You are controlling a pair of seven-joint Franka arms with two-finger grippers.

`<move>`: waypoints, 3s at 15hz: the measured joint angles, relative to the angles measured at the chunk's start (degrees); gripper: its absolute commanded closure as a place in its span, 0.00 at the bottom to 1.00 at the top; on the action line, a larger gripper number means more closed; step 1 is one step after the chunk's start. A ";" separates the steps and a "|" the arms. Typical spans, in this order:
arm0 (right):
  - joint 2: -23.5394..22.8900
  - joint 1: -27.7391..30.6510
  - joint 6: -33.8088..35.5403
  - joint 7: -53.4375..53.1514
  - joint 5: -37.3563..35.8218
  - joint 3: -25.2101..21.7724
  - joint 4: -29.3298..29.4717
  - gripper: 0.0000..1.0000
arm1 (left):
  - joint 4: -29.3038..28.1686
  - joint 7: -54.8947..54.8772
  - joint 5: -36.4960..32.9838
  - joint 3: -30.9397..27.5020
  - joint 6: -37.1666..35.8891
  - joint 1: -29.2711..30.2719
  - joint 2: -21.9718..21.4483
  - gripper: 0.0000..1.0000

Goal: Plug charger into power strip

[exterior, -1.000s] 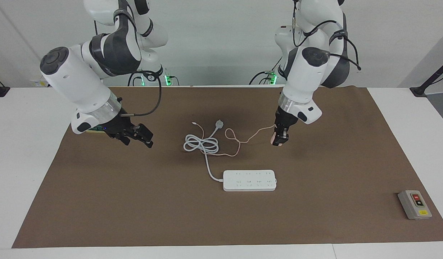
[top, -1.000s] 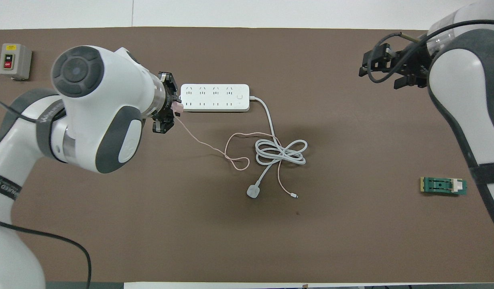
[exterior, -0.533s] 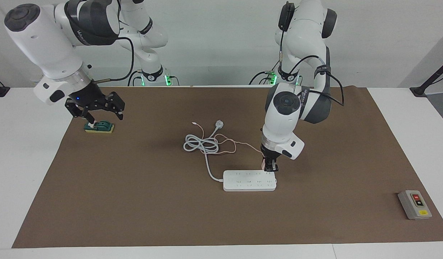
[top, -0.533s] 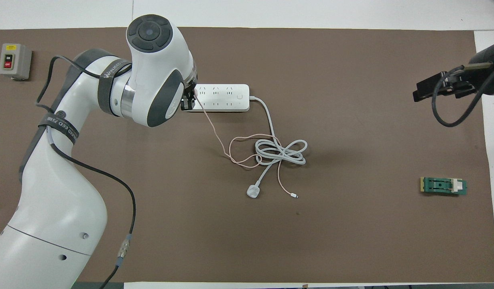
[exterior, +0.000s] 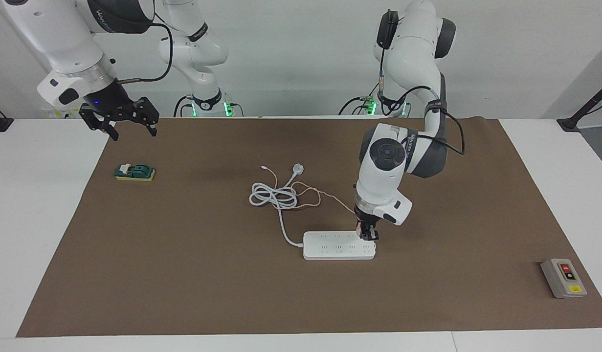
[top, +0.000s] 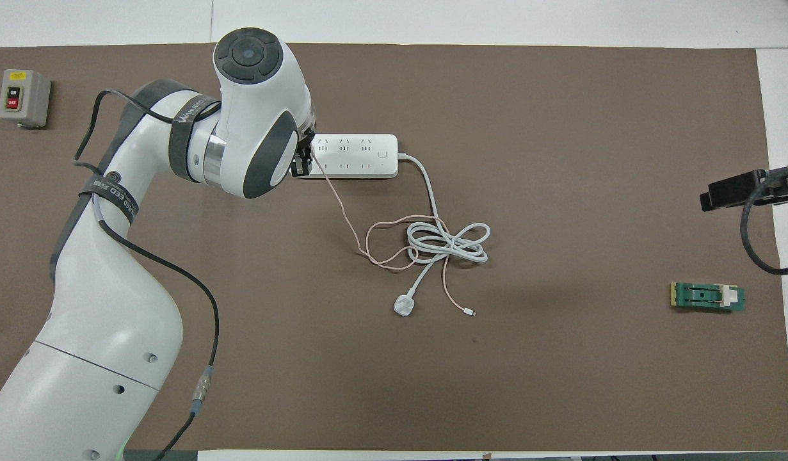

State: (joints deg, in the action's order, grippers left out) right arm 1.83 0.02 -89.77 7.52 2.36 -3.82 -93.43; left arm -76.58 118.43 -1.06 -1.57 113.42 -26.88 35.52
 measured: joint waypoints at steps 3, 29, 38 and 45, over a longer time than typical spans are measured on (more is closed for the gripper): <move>0.13 0.00 -0.02 0.04 -2.78 0.34 -0.28 0.00 | -2.47 0.12 0.00 0.00 2.85 0.00 0.00 1.00; 2.70 -0.14 1.52 0.04 -3.34 0.89 -0.87 0.00 | -7.04 0.17 -0.03 -0.36 4.87 0.24 -1.95 1.00; 2.73 -0.17 1.53 0.04 -3.34 0.92 -0.87 0.00 | -7.46 0.17 -0.09 -0.44 5.46 0.25 -2.03 1.00; 2.76 -0.17 1.53 0.04 -3.34 0.93 -0.87 0.00 | -8.52 0.17 -0.25 -0.43 6.55 0.23 -2.53 1.00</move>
State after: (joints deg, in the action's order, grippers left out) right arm 4.59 -0.15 -88.24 7.56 -0.98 -2.89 -94.31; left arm -85.10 118.60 -1.32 -2.00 119.97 -26.65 32.99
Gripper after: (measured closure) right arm 0.000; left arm 0.687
